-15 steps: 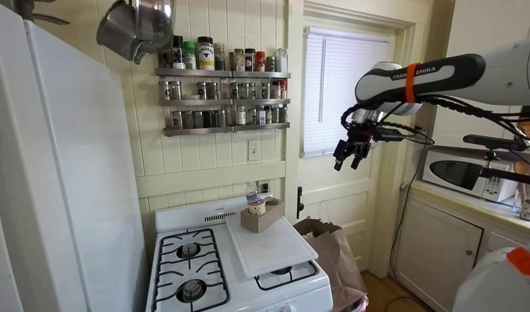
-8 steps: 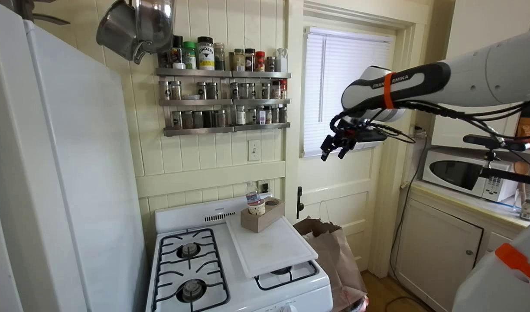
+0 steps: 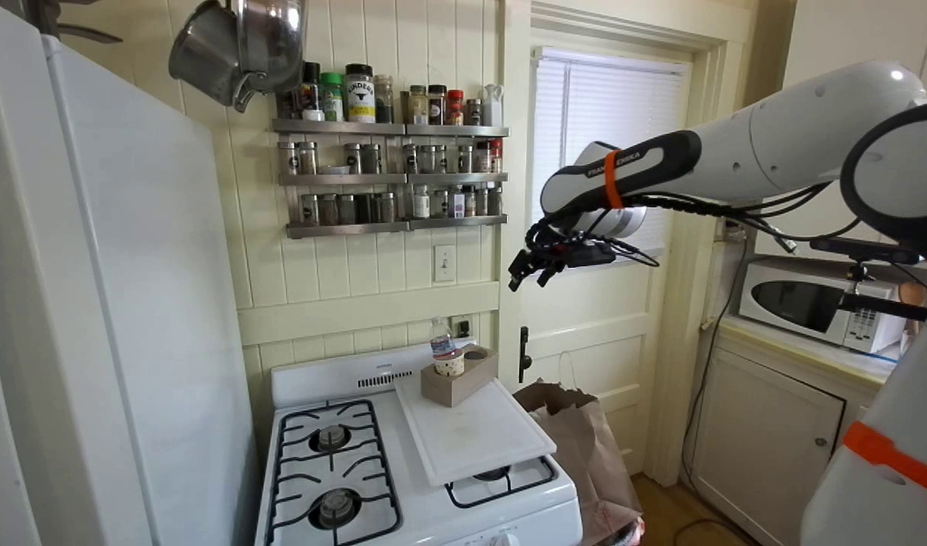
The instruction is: Remove the water bottle from the coffee cup.
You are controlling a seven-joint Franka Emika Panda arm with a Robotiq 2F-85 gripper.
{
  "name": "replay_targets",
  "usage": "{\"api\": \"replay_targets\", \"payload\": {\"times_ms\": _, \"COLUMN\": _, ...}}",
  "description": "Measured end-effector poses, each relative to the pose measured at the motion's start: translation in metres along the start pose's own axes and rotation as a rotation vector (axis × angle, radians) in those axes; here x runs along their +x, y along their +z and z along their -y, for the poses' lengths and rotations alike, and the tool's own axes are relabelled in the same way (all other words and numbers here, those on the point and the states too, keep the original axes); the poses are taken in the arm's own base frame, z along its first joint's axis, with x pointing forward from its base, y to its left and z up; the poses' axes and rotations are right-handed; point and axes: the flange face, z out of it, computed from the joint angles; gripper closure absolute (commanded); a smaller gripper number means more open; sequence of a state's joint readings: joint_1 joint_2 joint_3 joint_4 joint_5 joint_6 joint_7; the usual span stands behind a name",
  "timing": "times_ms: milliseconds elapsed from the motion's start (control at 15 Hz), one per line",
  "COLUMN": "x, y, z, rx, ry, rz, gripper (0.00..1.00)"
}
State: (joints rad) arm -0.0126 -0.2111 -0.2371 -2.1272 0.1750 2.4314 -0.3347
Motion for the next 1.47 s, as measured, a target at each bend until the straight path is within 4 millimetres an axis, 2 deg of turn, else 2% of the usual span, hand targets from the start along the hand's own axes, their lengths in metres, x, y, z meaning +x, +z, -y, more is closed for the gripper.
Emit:
{"api": "replay_targets", "payload": {"times_ms": 67, "x": 0.003, "y": 0.008, "z": 0.01, "rx": 0.005, "ry": -0.018, "rz": 0.011, "gripper": 0.0}}
{"api": "replay_targets", "payload": {"times_ms": 200, "x": 0.004, "y": 0.014, "z": 0.016, "rx": 0.008, "ry": -0.028, "rz": 0.02, "gripper": 0.0}}
{"api": "replay_targets", "payload": {"times_ms": 533, "x": 0.003, "y": 0.01, "z": 0.009, "rx": 0.002, "ry": -0.017, "rz": 0.014, "gripper": 0.0}}
{"api": "replay_targets", "payload": {"times_ms": 733, "x": 0.003, "y": 0.015, "z": 0.011, "rx": 0.0, "ry": -0.023, "rz": 0.023, "gripper": 0.0}}
{"api": "replay_targets", "payload": {"times_ms": 1000, "x": 0.004, "y": 0.044, "z": 0.025, "rx": 0.004, "ry": -0.048, "rz": 0.058, "gripper": 0.0}}
{"api": "replay_targets", "payload": {"times_ms": 1467, "x": 0.025, "y": 0.105, "z": 0.052, "rx": -0.003, "ry": -0.125, "rz": 0.052, "gripper": 0.0}}
